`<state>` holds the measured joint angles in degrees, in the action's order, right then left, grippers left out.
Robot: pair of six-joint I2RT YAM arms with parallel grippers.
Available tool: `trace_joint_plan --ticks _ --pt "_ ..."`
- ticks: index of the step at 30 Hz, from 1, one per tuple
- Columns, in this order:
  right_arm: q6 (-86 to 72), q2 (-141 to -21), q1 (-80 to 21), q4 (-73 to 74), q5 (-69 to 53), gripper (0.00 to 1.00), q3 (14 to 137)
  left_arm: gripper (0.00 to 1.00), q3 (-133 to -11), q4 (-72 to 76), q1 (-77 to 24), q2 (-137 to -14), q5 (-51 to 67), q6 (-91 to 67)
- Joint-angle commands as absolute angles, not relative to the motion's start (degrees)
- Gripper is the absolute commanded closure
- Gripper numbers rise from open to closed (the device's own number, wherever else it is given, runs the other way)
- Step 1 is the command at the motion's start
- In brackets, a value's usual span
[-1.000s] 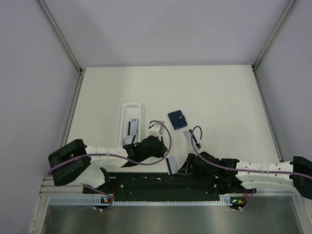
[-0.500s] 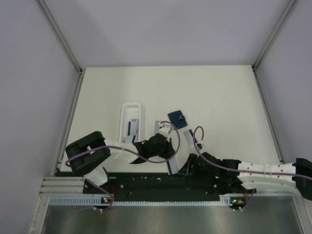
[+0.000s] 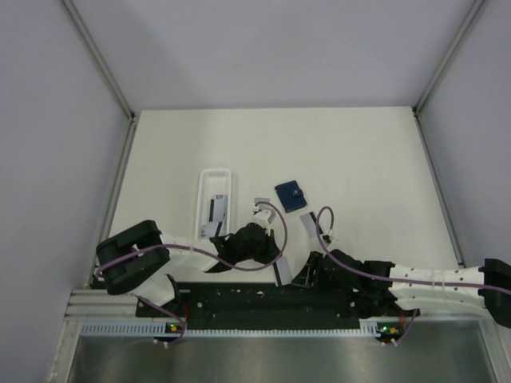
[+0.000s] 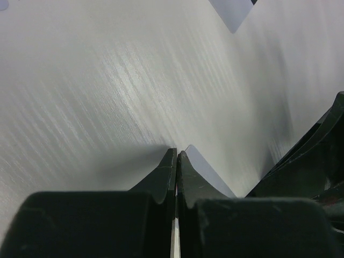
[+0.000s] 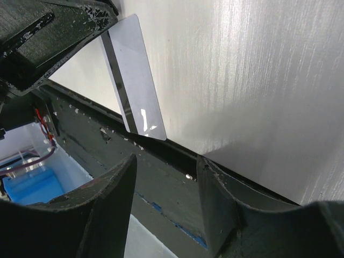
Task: Put the credit cards into the card holder
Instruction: Move the credit card to the corner of the board.
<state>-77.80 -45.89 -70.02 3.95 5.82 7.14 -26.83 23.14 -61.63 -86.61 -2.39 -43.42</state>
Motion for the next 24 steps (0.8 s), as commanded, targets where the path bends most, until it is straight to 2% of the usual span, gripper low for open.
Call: trace_joint_plan --ticks 1,15,24 --pt "-76.64 -46.58 -70.14 4.4 10.81 0.5 7.12 1.0 -26.1 21.36 -62.49 -85.25 -2.9 -43.33" --pt "-76.73 -50.44 -70.14 -2.28 9.58 0.5 6.77 1.0 -22.5 22.33 -64.25 -83.15 -4.22 -46.5" --pt "-77.87 -57.48 -70.22 -11.68 7.47 0.56 5.27 1.0 -23.2 21.53 -64.34 -82.7 -4.83 -46.49"
